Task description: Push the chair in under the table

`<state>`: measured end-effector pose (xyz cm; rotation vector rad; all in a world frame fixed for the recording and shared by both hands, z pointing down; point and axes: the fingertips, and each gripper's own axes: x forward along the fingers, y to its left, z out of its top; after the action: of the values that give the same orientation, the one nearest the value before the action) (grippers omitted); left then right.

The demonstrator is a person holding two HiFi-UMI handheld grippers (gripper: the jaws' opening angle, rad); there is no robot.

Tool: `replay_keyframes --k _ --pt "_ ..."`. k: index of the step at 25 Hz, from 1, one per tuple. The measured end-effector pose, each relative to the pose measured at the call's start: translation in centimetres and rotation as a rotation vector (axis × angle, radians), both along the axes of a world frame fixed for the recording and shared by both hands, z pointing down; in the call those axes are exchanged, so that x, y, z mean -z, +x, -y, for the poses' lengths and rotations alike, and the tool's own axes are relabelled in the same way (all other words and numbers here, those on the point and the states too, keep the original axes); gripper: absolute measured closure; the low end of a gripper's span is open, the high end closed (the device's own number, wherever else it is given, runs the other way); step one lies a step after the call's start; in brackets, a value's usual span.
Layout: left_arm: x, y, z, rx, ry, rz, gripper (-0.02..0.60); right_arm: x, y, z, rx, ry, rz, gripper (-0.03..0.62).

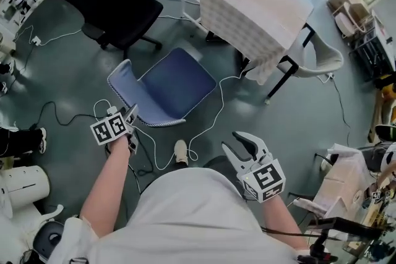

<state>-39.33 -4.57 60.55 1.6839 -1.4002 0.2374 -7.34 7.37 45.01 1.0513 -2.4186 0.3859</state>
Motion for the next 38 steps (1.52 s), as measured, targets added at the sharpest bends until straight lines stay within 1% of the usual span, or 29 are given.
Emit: replay_keyframes --k 1,3,5,9,10,12,13,14,15,16,17,21,23,26,33,38 --pt "-1.6 -0.9 0.8 0.033 -0.045 -0.008 0.301 -0.1 -0.4 0.6 -0.006 -0.004 -0.006 0.43" --pt "-4.4 -2.0 1.5 0.083 -0.128 -0.036 0.293 -0.1 -0.9 1.3 -0.015 -0.017 -0.013 0.43" --pt "-6.6 -2.0 1.9 0.104 -0.184 -0.074 0.293 -0.4 -0.8 2.1 -0.026 -0.032 -0.021 0.43" --pt "-8.8 -0.3 3.2 0.123 -0.225 -0.171 0.294 -1.1 0.2 4.2 -0.048 -0.053 -0.016 0.43" --pt "-9.2 -0.2 3.3 0.138 -0.236 -0.183 0.295 -1.3 0.3 4.7 -0.043 -0.055 -0.014 0.43" --pt "-9.7 -0.4 3.6 0.168 -0.251 -0.182 0.296 -1.5 0.5 5.8 -0.032 -0.052 -0.013 0.43" --pt "-9.9 -0.4 3.7 0.183 -0.257 -0.17 0.306 -1.5 0.8 6.4 -0.029 -0.049 -0.013 0.43" --pt "-10.0 -0.5 3.7 0.199 -0.268 -0.153 0.352 -1.6 1.1 7.0 -0.028 -0.05 -0.011 0.43" --pt "-10.2 -0.5 3.6 0.218 -0.281 -0.133 0.413 -1.7 1.5 7.6 -0.027 -0.056 -0.007 0.43" --pt "-10.2 -0.6 3.4 0.238 -0.295 -0.12 0.442 -1.9 1.9 8.2 -0.025 -0.066 0.0 0.43" --pt "-10.3 -0.7 3.4 0.263 -0.305 -0.117 0.458 -2.1 2.2 8.9 -0.021 -0.075 0.007 0.43" --pt "-10.1 -0.9 4.0 0.345 -0.318 -0.107 0.492 -1.7 3.8 11.9 0.019 -0.064 0.004 0.43" --pt "-10.1 -0.5 4.4 0.362 -0.319 -0.098 0.499 -1.7 5.0 13.4 0.024 -0.066 0.007 0.43" --pt "-10.0 0.7 5.0 0.378 -0.328 -0.11 0.503 -2.1 6.6 15.5 0.027 -0.079 0.013 0.43" --pt "-9.7 4.7 7.8 0.365 -0.327 -0.123 0.508 -3.0 9.7 18.9 0.029 -0.103 0.025 0.43" --pt "-9.3 7.7 11.1 0.351 -0.323 -0.131 0.508 -3.2 12.0 20.3 0.011 -0.111 0.035 0.43"
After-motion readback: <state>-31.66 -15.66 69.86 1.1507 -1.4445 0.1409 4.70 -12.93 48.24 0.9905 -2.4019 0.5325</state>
